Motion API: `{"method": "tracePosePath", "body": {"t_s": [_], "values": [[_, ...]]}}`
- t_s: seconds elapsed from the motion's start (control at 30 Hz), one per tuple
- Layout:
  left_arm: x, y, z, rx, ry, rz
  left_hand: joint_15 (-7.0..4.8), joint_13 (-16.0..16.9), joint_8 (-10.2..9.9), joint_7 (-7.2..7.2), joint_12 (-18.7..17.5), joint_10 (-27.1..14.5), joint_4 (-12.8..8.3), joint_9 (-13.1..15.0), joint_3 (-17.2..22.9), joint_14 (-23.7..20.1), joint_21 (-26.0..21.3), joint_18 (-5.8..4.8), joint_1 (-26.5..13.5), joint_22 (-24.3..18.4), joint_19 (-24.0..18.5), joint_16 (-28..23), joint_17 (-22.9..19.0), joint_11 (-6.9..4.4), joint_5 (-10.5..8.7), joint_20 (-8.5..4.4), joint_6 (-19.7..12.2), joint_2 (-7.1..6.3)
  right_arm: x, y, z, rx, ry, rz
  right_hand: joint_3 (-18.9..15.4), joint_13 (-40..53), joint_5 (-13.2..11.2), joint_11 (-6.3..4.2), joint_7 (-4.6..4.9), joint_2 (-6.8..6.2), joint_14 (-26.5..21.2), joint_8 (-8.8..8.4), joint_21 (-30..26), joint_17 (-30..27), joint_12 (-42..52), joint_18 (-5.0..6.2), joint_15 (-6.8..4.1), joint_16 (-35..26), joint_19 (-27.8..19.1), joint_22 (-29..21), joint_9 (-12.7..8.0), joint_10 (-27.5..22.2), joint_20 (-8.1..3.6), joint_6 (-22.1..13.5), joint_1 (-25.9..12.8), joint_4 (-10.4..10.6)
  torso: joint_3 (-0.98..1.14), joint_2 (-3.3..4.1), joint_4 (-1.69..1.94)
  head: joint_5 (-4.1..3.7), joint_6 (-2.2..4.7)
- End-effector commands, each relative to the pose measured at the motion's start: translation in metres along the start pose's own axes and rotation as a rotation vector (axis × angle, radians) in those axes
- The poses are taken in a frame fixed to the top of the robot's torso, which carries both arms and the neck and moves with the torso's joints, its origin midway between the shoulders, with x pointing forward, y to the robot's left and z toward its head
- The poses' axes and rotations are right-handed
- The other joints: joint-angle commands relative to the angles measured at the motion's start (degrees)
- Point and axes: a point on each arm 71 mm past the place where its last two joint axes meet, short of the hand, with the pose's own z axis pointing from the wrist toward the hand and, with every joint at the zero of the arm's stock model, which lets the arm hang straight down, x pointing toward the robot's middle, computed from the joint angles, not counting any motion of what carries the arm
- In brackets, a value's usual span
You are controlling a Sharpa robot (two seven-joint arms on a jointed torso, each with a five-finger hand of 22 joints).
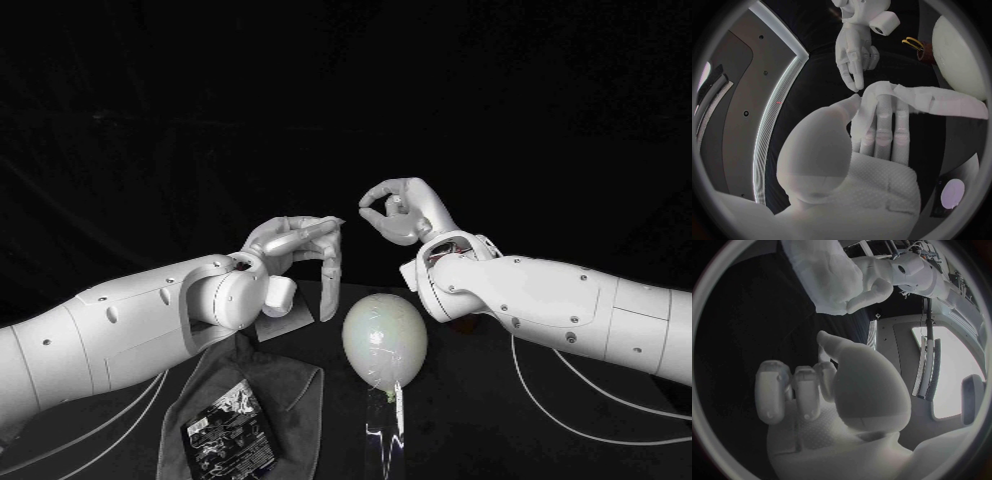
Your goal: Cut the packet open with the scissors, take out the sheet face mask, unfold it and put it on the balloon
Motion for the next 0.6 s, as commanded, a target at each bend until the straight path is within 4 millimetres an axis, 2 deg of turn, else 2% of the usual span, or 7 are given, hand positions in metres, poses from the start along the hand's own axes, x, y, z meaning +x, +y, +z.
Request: {"method": "tracePosePath", "body": {"t_s": [0.03,0.17,0.23,0.3,0.43,0.53,0.6], "values": [[0.002,-0.002,0.000,0.017,0.000,0.015,0.04,0.1,0.3,-0.16,0.2,0.5,0.0,2.2,-0.3,0.2,0.2,1.10,-0.6,0.1,0.4,0.3,0.2,-0.27,0.16,0.07,0.3,0.04,0.000,0.002,0.001,-0.019,-0.005,-0.016,0.5,7.4,0.2,-0.13,0.11,0.15,6.1,0.24,0.1,15.1,0.1,-0.67,-0.46,0.3,2.2,12.6,0.0,1.4,-0.10,0.3,-0.5,0.0,-0.01,0.04,-0.03,-0.06,-0.01],[0.005,-0.002,0.000,0.020,0.018,0.015,0.10,0.0,0.1,-0.09,-0.2,-0.1,0.1,2.0,-0.4,-0.4,0.1,1.06,-0.8,0.0,0.1,0.2,0.3,-0.23,0.16,0.14,0.3,-0.56,0.000,0.001,0.002,-0.017,-0.003,-0.019,0.5,7.4,0.2,-0.13,0.11,0.14,6.1,0.28,0.2,15.1,0.2,-0.67,-0.46,0.3,2.2,12.6,0.1,1.5,-0.10,0.3,-0.5,0.0,0.00,0.06,-0.01,-0.04,-0.03],[0.006,-0.001,0.000,0.020,0.026,0.015,0.64,-0.4,-0.8,1.00,-1.1,-1.8,0.6,1.5,-0.8,-1.6,-0.4,0.90,-1.6,-0.2,-0.7,-0.2,0.3,0.53,0.15,0.35,-0.9,-1.54,0.000,0.001,0.002,-0.018,-0.003,-0.021,0.5,7.4,0.2,-0.13,0.11,0.14,6.1,0.28,0.2,15.1,0.2,-0.67,-0.46,0.3,2.2,12.6,0.1,1.5,-0.10,0.3,-0.5,0.0,0.00,0.06,0.00,-0.09,-0.01],[0.007,-0.002,0.000,0.022,0.029,0.015,0.75,-0.4,-1.0,1.12,-1.2,-1.9,0.7,1.4,-0.8,-1.9,-0.5,0.89,-1.6,-0.3,-0.8,-0.1,0.4,0.64,0.16,0.42,-0.9,-1.67,0.000,0.001,0.002,-0.018,-0.003,-0.023,0.5,7.4,0.2,-0.13,0.11,0.14,6.1,0.28,0.2,15.1,0.2,-0.67,-0.46,0.3,2.2,12.6,0.1,1.5,-0.10,0.3,-0.5,0.0,0.03,0.03,-0.01,-0.08,-0.04],[0.007,-0.002,0.000,0.029,0.035,0.021,0.56,-0.3,-0.7,0.99,-1.0,-1.3,-1.1,1.4,0.7,-1.8,0.4,1.15,1.5,0.3,-0.5,0.7,0.9,0.45,0.15,0.15,0.0,0.10,0.003,-0.001,0.003,-0.001,0.059,-0.023,0.6,7.5,0.2,-0.12,0.12,0.10,6.1,0.35,-0.7,14.9,0.3,-0.49,-0.46,0.2,1.8,12.4,0.1,1.6,-0.10,0.3,-0.7,-0.1,0.00,0.00,-0.04,-0.12,-0.05],[0.007,-0.002,0.000,0.031,0.040,0.024,0.52,-0.2,-0.6,1.02,-0.9,-0.9,-1.3,1.4,0.6,-1.6,1.0,1.11,1.7,0.7,-0.5,1.0,1.1,0.44,0.16,-0.01,0.0,0.44,0.008,-0.003,0.003,0.014,0.132,-0.015,0.8,7.2,0.1,0.00,0.23,0.00,5.9,0.30,-2.8,14.1,-0.2,-0.03,-0.35,-0.1,0.8,11.7,0.0,1.2,-0.05,-0.3,-1.3,0.1,0.00,-0.01,-0.07,-0.28,0.01],[0.006,-0.002,0.000,0.032,0.044,0.028,0.50,-0.2,-0.6,1.01,-0.9,-0.7,-1.4,1.4,0.6,-1.5,1.3,1.10,1.7,0.8,-0.6,1.1,1.1,0.43,0.16,-0.06,0.0,0.54,0.010,-0.003,0.002,0.015,0.172,-0.010,0.5,3.7,0.2,0.28,0.53,-0.19,5.6,-0.35,-4.9,13.1,-4.8,0.39,-0.09,-0.6,-0.3,11.1,-0.2,-1.6,0.11,-2.1,-2.2,0.4,-0.01,0.03,-0.05,-0.27,0.00]]}}
